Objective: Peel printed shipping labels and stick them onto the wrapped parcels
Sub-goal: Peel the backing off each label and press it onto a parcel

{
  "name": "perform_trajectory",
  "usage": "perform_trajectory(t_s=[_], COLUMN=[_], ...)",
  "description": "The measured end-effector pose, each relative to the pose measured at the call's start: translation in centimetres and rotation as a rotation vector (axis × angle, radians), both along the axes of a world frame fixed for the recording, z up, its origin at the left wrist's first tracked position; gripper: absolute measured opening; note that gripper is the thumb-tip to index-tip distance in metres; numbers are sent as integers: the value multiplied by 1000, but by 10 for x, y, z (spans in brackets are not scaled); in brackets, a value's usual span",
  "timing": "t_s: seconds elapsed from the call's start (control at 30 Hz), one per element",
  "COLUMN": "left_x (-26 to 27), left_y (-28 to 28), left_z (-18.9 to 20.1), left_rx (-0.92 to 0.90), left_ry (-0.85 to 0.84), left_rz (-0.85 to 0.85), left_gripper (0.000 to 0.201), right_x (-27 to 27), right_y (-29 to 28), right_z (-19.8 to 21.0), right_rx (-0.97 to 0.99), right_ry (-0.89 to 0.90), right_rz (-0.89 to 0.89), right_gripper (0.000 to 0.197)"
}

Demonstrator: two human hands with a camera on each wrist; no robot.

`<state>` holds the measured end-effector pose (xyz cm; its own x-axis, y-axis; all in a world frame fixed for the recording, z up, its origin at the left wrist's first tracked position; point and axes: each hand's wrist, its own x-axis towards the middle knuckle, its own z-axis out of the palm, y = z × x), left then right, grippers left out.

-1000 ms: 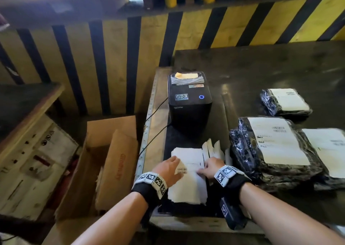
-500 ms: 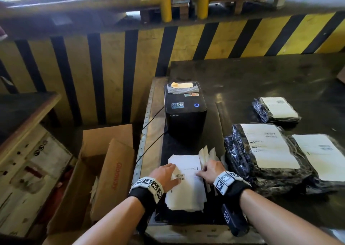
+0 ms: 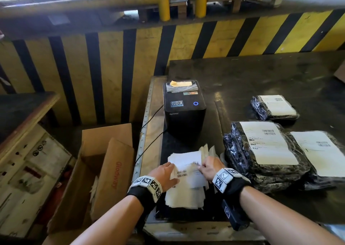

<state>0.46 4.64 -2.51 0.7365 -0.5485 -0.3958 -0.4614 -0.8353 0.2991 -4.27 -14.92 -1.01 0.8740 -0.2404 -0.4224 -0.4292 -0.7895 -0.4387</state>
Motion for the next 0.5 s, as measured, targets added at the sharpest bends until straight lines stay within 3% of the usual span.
perform_trajectory(t_s=[0.1,0.2,0.3,0.4,0.5], left_x=[3,12,26,37,41], left_y=[1,1,-4,-17,-30], left_z=[5,18,47,85,117], left_rx=[18,16,-159,-369,-415], left_ry=[17,-10,-108,-246,-315], left_rz=[4,-5,2,-85,-150], left_gripper=[43,61,77,75,58], right_x=[2,3,8,15,20], right_y=[-3,-4,-6,-11,-17], right_z=[13,36,62,92,123], right_rx=[-23,-32,1,43,108], right_ry=[-24,-54,-83,-133,-162], right_rz=[-20,13,100,222,303], right_gripper=[35,24,21,27,27])
